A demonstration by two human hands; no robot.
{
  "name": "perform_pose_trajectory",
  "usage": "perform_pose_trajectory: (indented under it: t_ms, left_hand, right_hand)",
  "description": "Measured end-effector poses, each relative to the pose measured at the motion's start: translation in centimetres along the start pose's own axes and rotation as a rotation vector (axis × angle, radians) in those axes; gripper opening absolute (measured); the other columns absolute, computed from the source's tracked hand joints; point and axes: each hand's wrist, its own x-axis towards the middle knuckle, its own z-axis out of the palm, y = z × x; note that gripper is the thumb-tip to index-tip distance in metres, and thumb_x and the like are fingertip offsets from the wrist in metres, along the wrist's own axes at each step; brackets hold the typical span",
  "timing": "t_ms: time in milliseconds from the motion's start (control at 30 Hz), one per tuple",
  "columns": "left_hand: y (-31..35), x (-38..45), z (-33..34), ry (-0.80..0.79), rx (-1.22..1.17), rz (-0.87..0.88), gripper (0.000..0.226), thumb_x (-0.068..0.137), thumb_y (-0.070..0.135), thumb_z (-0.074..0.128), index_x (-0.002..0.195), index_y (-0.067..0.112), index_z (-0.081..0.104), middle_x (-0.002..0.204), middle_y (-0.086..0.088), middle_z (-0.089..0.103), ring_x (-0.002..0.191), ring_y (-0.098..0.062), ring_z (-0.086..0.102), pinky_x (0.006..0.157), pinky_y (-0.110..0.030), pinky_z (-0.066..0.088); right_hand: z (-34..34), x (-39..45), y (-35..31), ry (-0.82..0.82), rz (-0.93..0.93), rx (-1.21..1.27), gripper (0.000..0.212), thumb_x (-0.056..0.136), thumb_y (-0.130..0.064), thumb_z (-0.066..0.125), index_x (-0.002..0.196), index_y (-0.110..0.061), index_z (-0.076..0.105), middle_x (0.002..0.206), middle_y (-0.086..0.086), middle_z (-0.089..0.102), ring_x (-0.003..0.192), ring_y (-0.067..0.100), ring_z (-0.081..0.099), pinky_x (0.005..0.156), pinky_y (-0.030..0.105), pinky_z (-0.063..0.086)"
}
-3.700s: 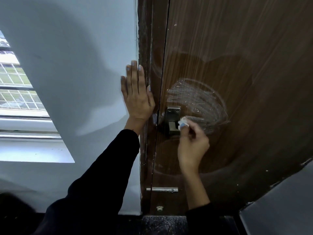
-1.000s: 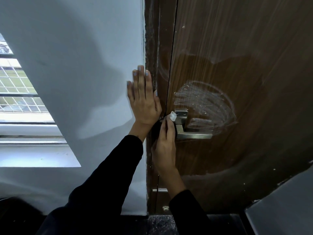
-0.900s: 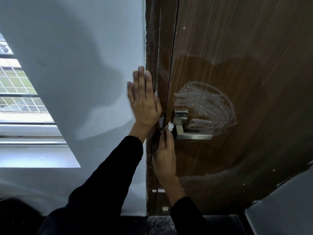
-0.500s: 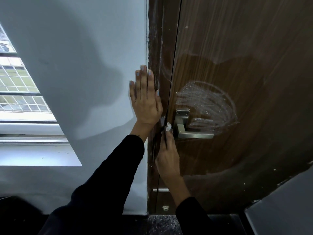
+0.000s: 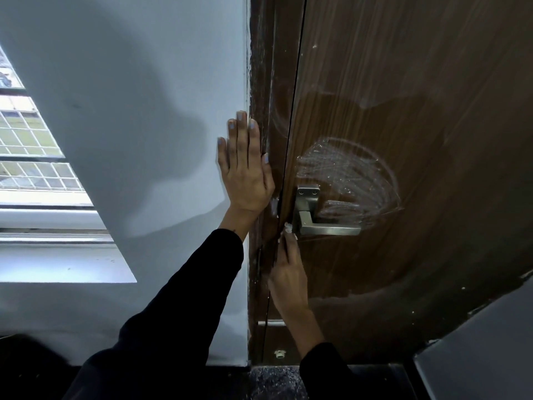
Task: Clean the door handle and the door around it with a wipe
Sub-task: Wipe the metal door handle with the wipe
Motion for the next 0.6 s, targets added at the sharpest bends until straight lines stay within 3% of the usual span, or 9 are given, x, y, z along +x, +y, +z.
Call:
perform_pose_trajectory:
  t_ms: [133, 300, 367, 433, 500, 600]
  left_hand:
    - [0.0, -0.1, 0.1, 0.004, 0.002, 0.005, 0.052, 0.098, 0.022, 0.028, 0.146, 0.004, 0.025, 0.149, -0.022, 0.035, 0.142, -0.032, 0.024, 0.121, -0.041, 0.009]
    - [-0.1, -0.1, 0.1, 0.004, 0.002, 0.006, 0.051, 0.098, 0.023, 0.027, 0.146, 0.004, 0.024, 0.149, -0.022, 0.036, 0.142, -0.033, 0.025, 0.120, -0.043, 0.010]
    - [0.0, -0.1, 0.1, 0.006, 0.006, 0.009, 0.052, 0.098, 0.022, 0.028, 0.146, 0.004, 0.024, 0.148, -0.023, 0.036, 0.142, -0.033, 0.025, 0.120, -0.042, 0.009]
    - [0.0, -0.1, 0.1, 0.006, 0.002, 0.006, 0.052, 0.097, 0.021, 0.030, 0.145, 0.004, 0.025, 0.148, -0.023, 0.037, 0.141, -0.033, 0.026, 0.120, -0.043, 0.010]
    - [0.0, -0.1, 0.1, 0.012, 0.004, 0.006, 0.052, 0.096, 0.020, 0.031, 0.145, 0.003, 0.026, 0.147, -0.023, 0.038, 0.141, -0.033, 0.026, 0.119, -0.043, 0.011]
    - [0.1, -0.1, 0.0, 0.011, 0.007, 0.003, 0.052, 0.096, 0.021, 0.030, 0.145, 0.003, 0.027, 0.147, -0.023, 0.038, 0.141, -0.033, 0.026, 0.119, -0.043, 0.012]
  right_hand:
    - [-0.4, -0.7, 1.2, 0.200, 0.037, 0.128, 0.047, 0.085, 0.000, 0.061, 0.130, 0.005, 0.047, 0.137, 0.018, 0.047, 0.124, 0.023, 0.046, 0.107, 0.019, 0.029]
    - [-0.8, 0.4, 1.8, 0.191, -0.107, 0.081, 0.048, 0.092, -0.007, 0.045, 0.138, 0.001, 0.032, 0.140, 0.023, 0.040, 0.127, 0.030, 0.045, 0.099, 0.041, 0.046]
    - [-1.0, 0.8, 2.3, 0.216, -0.111, 0.071, 0.045, 0.094, -0.020, 0.035, 0.134, 0.002, 0.038, 0.132, 0.026, 0.048, 0.123, 0.031, 0.047, 0.098, 0.043, 0.045]
    - [-1.0, 0.9, 2.8, 0.312, -0.045, 0.113, 0.040, 0.097, -0.022, 0.038, 0.123, 0.005, 0.051, 0.121, 0.026, 0.055, 0.116, 0.025, 0.047, 0.097, 0.041, 0.046]
    - [-1.1, 1.3, 2.6, 0.425, 0.092, 0.208, 0.023, 0.091, -0.005, 0.053, 0.110, 0.006, 0.060, 0.113, 0.024, 0.058, 0.107, 0.024, 0.052, 0.092, 0.042, 0.049]
    - [-1.7, 2.4, 1.4, 0.546, 0.288, 0.329, 0.004, 0.085, 0.002, 0.061, 0.089, 0.004, 0.062, 0.100, 0.019, 0.059, 0.084, 0.020, 0.056, 0.077, 0.033, 0.052]
